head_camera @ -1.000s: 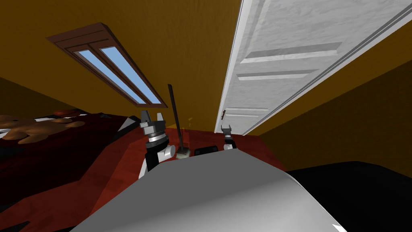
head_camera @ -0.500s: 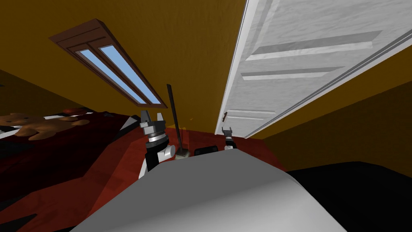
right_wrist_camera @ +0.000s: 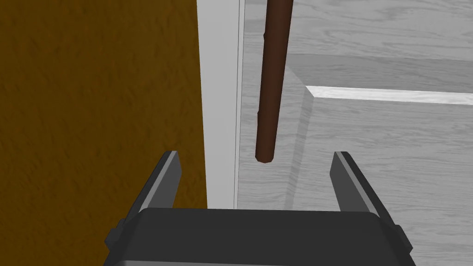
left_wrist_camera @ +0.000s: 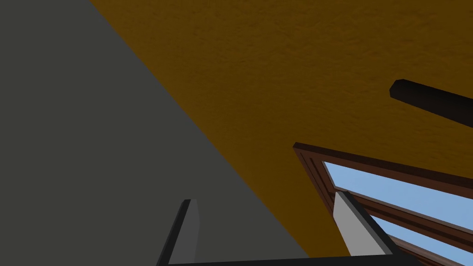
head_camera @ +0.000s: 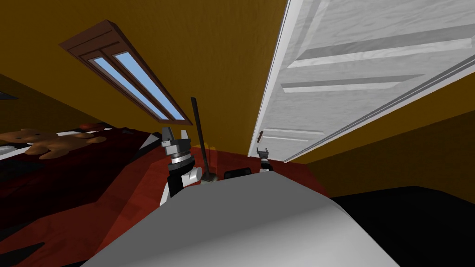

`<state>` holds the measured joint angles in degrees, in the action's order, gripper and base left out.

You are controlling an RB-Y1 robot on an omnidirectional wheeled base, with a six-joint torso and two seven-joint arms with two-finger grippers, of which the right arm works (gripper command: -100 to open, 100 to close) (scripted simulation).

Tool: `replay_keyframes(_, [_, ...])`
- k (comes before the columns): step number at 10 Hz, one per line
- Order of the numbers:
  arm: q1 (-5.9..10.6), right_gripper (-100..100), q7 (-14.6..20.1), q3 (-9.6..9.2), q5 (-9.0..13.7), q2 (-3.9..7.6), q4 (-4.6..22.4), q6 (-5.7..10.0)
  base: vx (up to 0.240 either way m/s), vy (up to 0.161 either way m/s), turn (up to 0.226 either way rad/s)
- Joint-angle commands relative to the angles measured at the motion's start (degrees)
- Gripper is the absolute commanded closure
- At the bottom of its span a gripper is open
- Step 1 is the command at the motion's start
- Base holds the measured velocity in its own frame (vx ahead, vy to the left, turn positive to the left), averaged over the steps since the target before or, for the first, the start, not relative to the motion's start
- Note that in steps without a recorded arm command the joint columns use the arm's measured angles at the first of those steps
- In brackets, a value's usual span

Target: Pull the door open

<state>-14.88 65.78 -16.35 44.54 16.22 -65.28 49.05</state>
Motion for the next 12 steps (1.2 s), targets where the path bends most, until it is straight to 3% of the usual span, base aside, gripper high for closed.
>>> replay_keyframes(1, [0.29, -100, 1.8, -0.42, 1.3, 0.43, 1.9, 0.63, 0.127, -0.077, 0.057])
replay_keyframes(4, [0.78, -100, 4.3, -1.1, 3.3, 0.98, 5.0, 1.5, 0.164, -0.082, 0.061])
replay_keyframes(5, [0.84, -100, 3.9, -1.0, 2.9, 0.83, 4.7, 1.41, 0.071, -0.041, 0.018])
replay_keyframes(8, [2.74, -100, 8.3, 0.85, 4.7, 3.96, 9.8, 2.15, 0.13, -0.003, 0.188])
replay_keyframes(12, [4.31, -100, 11.9, 2.45, 6.1, 6.63, 14.1, 2.69, 0.126, -0.005, 0.121])
